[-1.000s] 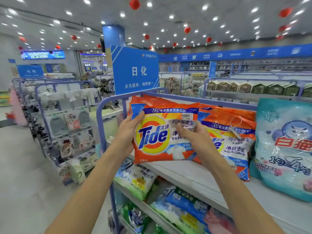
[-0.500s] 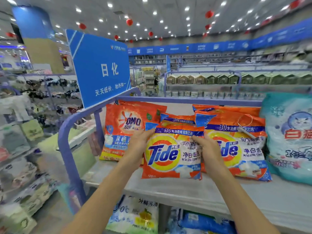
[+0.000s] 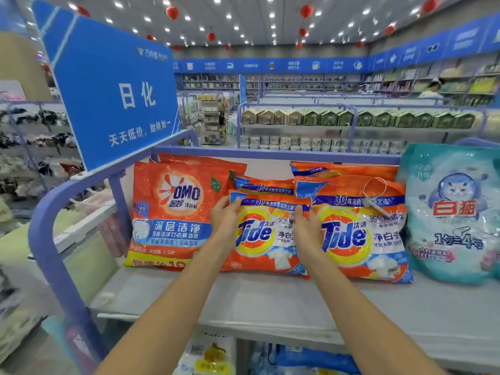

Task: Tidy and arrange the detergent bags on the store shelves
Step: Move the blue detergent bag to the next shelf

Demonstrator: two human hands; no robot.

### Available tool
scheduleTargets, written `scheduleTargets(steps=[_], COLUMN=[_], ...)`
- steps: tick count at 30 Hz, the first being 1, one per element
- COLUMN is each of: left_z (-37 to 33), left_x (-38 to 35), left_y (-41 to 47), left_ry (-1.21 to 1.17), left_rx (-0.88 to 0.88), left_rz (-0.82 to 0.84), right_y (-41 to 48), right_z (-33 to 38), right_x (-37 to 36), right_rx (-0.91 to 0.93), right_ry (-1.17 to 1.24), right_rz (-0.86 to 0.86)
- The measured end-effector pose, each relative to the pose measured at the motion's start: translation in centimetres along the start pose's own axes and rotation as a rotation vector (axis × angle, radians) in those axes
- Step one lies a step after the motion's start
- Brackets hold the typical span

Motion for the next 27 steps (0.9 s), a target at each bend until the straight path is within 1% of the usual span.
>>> scheduleTargets(steps=[2, 5, 8, 10, 12, 14, 16, 18, 21, 23, 24, 27], left_z=[0.3, 0.9, 0.7, 0.2, -0.4, -1.1, -1.6, -1.2, 1.3, 3.1, 3.7, 4.6], left_x=[-0.1, 0.2, 0.2, -0.3, -0.6, -0.5, -0.2, 0.5, 0.8, 0.8, 0.8, 1.0], left_y=[0.3, 0.9, 1.4, 1.5, 1.3, 1.1, 0.7, -0.2, -1.9, -2.9, -3.1, -3.0], left_ry=[0.020, -0.009, -0.042, -0.071, -0.113, -0.080, 0.096, 0.355, 0.677, 0.839, 0.872, 0.898], left_rx=[-0.022, -0.014, 0.023, 0.011, 0.002, -0.042, -0.114, -0.188, -0.219, -0.252, -0.312, -0.428], left_rz=[-0.006, 0.025, 0.006, 0.018, 0.011, 0.017, 0.063, 0.166, 0.337, 0.308, 0.265, 0.172], right_y=[0.2, -0.9, -3.1, -3.7, -2.8, -1.7, -0.6, -0.1, 0.2, 0.3, 0.5, 1.0], right_z=[0.5, 0.6, -1.7, -3.3, -4.2, -4.5, -4.7, -4.9, -5.1, -5.3, -5.3, -4.9], right_x=[0.0, 1.7, 3.3, 2.5, 1.4, 0.3, -0.3, -0.5, -0.8, -0.9, -1.0, -0.7], right_rx=[-0.007, -0.027, 0.045, 0.162, 0.275, 0.305, 0.320, 0.330, 0.347, 0.377, 0.385, 0.320], right_ry=[-0.065, -0.214, -0.442, -0.522, -0.476, -0.390, -0.330, -0.362, -0.398, -0.393, -0.364, -0.215], right_rz=[0.089, 0.322, 0.431, 0.405, 0.335, 0.289, 0.269, 0.247, 0.231, 0.212, 0.211, 0.245])
Point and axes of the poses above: each hand's wrist, its own y-axis towards the middle knuckle, its own x-axis out of the back of the hand, z = x × y, the point moved 4 cm from there along y, towards the middle knuckle, and after that the axes turned 12 degrees about y, right-handed, at the moved point
